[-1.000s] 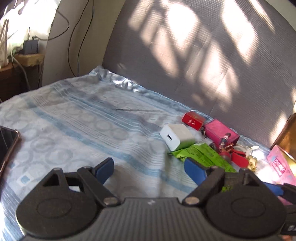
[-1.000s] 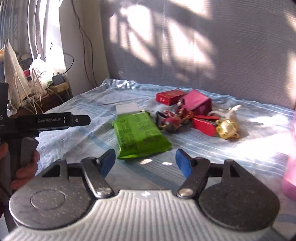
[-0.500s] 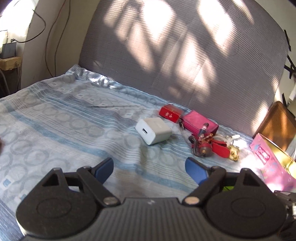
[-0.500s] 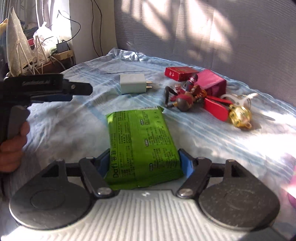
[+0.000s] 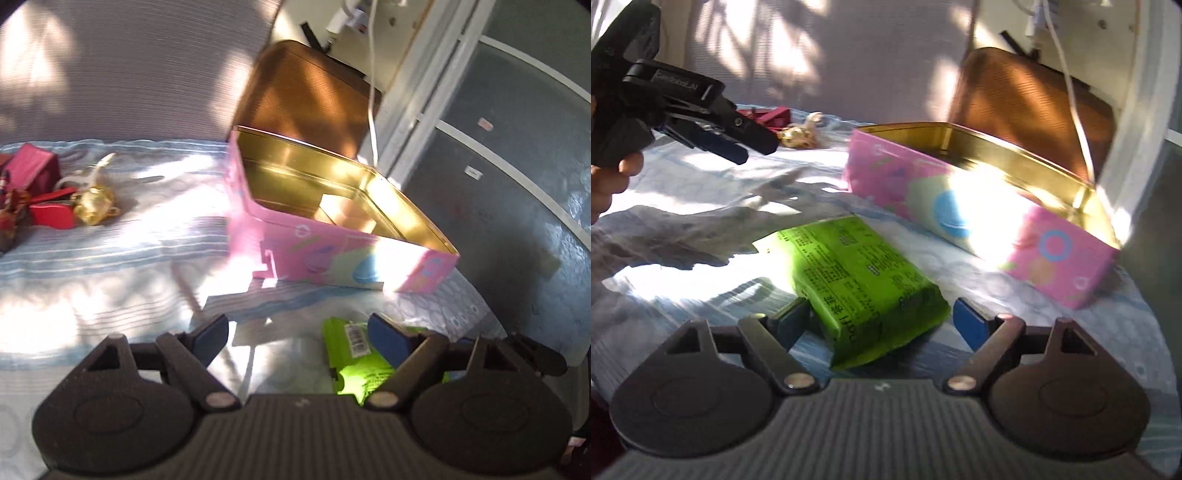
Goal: Organize rigid objects
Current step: 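Grasp the green packet with the right tool and release it into the tin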
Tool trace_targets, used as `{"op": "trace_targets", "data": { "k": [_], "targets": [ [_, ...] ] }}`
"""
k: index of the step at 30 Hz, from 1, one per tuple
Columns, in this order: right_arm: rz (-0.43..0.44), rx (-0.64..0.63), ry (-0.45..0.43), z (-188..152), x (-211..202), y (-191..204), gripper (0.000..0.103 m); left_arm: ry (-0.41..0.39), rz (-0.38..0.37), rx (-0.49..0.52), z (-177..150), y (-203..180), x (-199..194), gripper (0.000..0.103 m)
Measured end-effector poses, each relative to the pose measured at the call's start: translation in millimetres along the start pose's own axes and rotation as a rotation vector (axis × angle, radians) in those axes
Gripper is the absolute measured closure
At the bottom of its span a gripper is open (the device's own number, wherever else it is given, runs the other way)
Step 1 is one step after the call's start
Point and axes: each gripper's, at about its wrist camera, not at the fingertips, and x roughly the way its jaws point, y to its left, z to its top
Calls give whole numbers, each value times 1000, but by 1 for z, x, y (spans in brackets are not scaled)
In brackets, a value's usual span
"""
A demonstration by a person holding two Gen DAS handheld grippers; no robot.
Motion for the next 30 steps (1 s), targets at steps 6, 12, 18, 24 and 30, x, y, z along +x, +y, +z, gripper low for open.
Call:
{"op": "trace_targets", "data": {
  "k": [6,12,18,24,30],
  "targets": [
    [7,148,-38,-28,-21,-15,18,119,-55,84,-17,-45,35,20],
    [89,160,-37,-23,0,-10,49,127,-15,138,-35,-60,43,38],
    [76,127,-167,2,-12,2,68,-33,4,203,-6,-77,7,44],
    [9,159,-292,82,10,-31,60,-170,82,242,80,-85,20,4],
    [-171,277,-211,83,56,-54,52,-207,179,130,86,-54,40,6]
  ]
}}
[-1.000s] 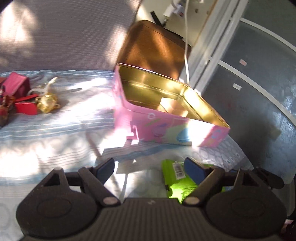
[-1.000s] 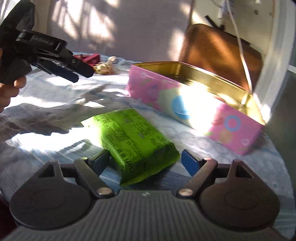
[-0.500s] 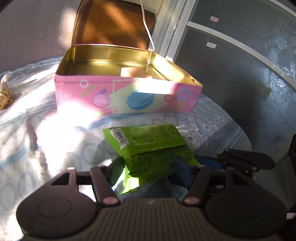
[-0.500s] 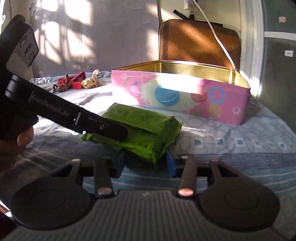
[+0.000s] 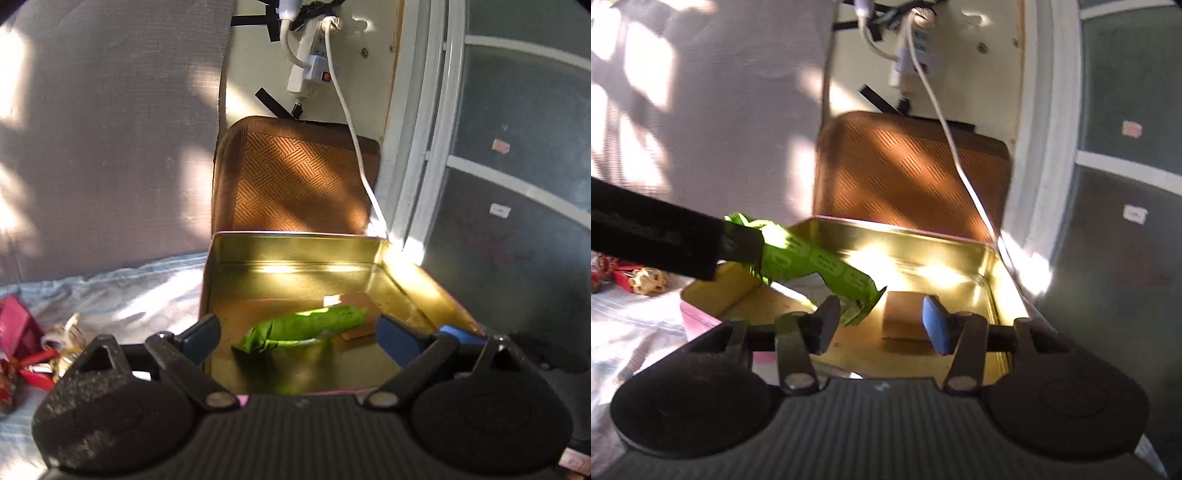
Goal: Organize rigid objects
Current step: 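Grasp the green packet with the right tool and release it into the tin, then withdraw the right tool from the tin and reach toward the figurine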
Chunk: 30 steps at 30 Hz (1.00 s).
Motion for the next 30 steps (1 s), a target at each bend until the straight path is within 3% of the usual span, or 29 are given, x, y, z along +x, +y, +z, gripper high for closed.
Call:
{"op": "trace_targets", "data": {
  "k": [2,6,12,19,22,30],
  "targets": [
    [41,81,-8,-17,-24,-7,52,-34,24,-7,-16,5,-9,5],
    [68,176,25,-47,-63,-6,52,26,17,-55,-38,9,-9,6],
    [143,325,131,-80,-95,2,52,44,22,-75,-69,14,-29,6],
    [116,281,140,-94,-124,20,52,37,134,-87,-99,24,-45,6],
    [103,287,143,-94,-128,22,51,50,187,-46,-112,22,-44,6],
    [94,294,134,-98,-136,21,51,57,195,-63,-113,27,-46,5]
  ]
}}
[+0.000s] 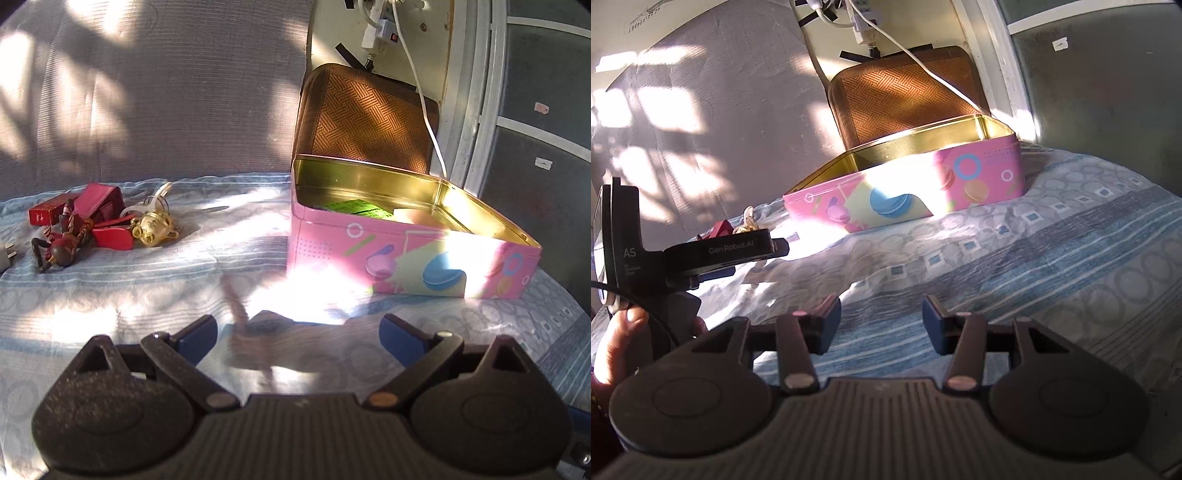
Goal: Organize rigid objects
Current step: 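Withdraw the right tool from the tin and reach toward the figurine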
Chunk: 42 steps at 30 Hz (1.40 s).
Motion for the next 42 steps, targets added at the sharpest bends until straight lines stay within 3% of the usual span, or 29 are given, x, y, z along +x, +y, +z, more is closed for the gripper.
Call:
{"op": "trace_targets", "data": {
  "k": [14,42],
  "targets": [
    [-10,2,-25,-6,-15,-2,51,30,8,-139,1,22,3,5],
    [-64,23,-22,-18,-2,-6,48,-6,-20,-115,0,21,-4,3]
  ]
}}
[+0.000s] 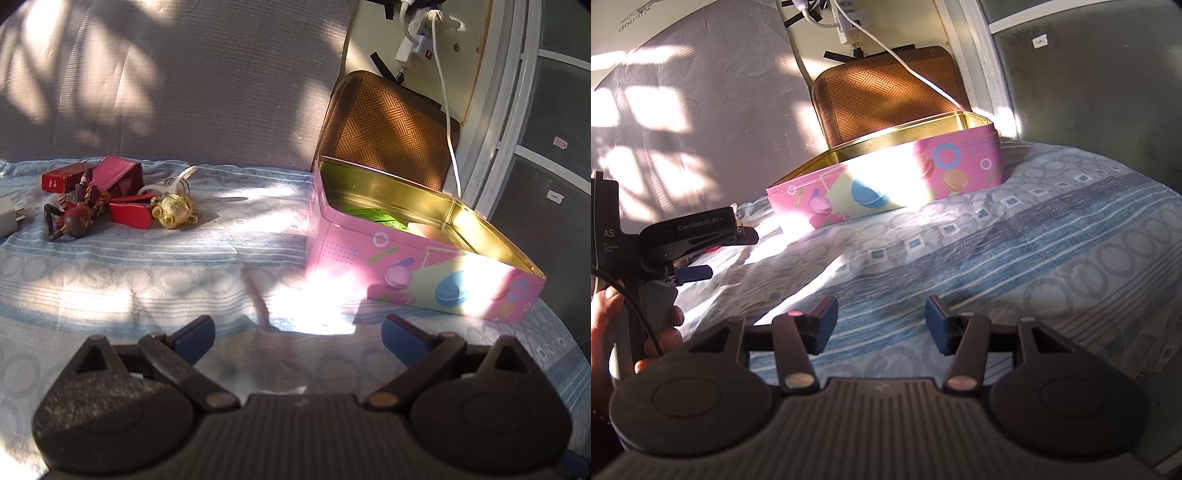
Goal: Organize rigid objects
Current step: 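Withdraw the right tool from the tin and reach toward the figurine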
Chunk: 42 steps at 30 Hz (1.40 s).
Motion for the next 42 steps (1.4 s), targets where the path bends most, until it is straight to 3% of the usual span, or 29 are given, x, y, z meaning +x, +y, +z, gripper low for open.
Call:
{"op": "trace_targets", "data": {
  "k": [10,24,37,42],
  "targets": [
    [-29,-5,-33,0,1,0,49,-1,-15,14,0,0,0,3],
    [-51,-43,-83,-3,-1,6,60,4,-33,22,0,0,-1,2],
    [-54,-63,-106,-3,-4,12,60,9,-39,16,0,1,0,2],
    [-45,-86,-96,-3,-1,16,61,30,-17,58,1,6,-7,3]
  ]
}}
